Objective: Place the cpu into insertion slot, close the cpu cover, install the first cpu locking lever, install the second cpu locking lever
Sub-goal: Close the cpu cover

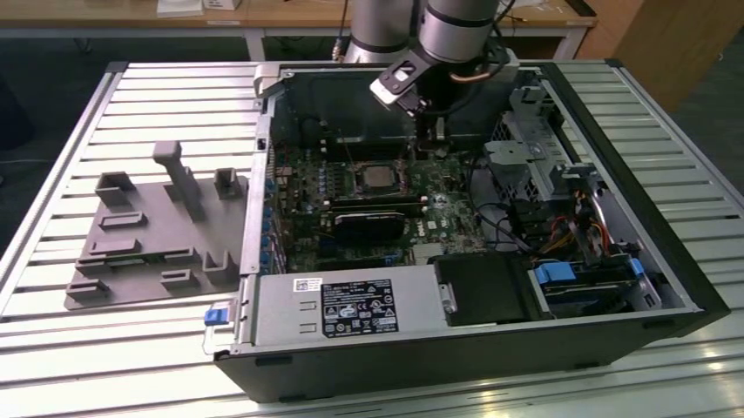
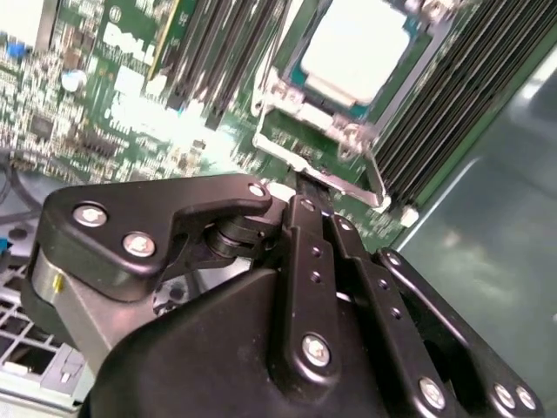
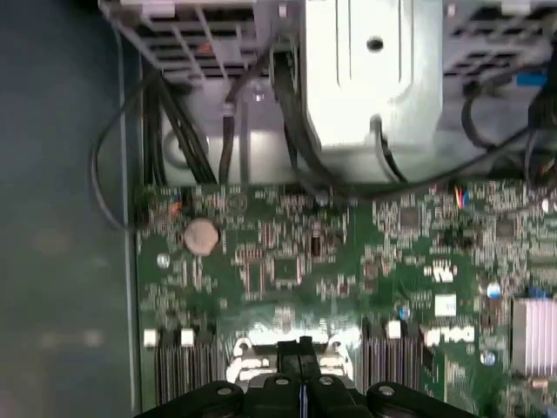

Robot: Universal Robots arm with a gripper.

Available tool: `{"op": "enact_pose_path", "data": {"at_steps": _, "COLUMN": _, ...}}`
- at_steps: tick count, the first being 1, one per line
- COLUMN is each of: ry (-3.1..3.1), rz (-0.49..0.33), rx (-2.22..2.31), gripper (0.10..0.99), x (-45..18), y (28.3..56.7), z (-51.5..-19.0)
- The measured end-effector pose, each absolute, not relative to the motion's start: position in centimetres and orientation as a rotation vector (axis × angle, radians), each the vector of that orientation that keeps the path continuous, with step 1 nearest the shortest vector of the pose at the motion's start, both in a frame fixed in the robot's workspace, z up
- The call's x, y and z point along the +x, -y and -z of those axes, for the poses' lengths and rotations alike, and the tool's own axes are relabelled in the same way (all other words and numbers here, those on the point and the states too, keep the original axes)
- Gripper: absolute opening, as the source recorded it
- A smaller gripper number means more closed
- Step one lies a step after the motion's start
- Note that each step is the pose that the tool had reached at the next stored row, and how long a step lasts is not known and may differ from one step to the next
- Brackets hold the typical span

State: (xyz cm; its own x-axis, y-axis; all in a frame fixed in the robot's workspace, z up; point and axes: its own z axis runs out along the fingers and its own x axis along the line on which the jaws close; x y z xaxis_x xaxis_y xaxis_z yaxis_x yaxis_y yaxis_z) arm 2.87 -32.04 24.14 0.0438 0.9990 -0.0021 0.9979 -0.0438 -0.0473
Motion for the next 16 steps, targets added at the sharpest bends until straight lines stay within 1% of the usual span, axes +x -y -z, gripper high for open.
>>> {"op": "enact_pose_path", "data": {"at_steps": 11, "ry": 2.165, "rz": -0.017, "rx": -2.262, "gripper": 0.102, "x": 0.2, "y": 32.0, "z": -24.1}}
{"op": "enact_pose_path", "data": {"at_steps": 16, "ry": 2.184, "rz": 0.029, "rx": -2.282, "gripper": 0.102, "x": -0.7, "y": 32.0, "z": -24.0}}
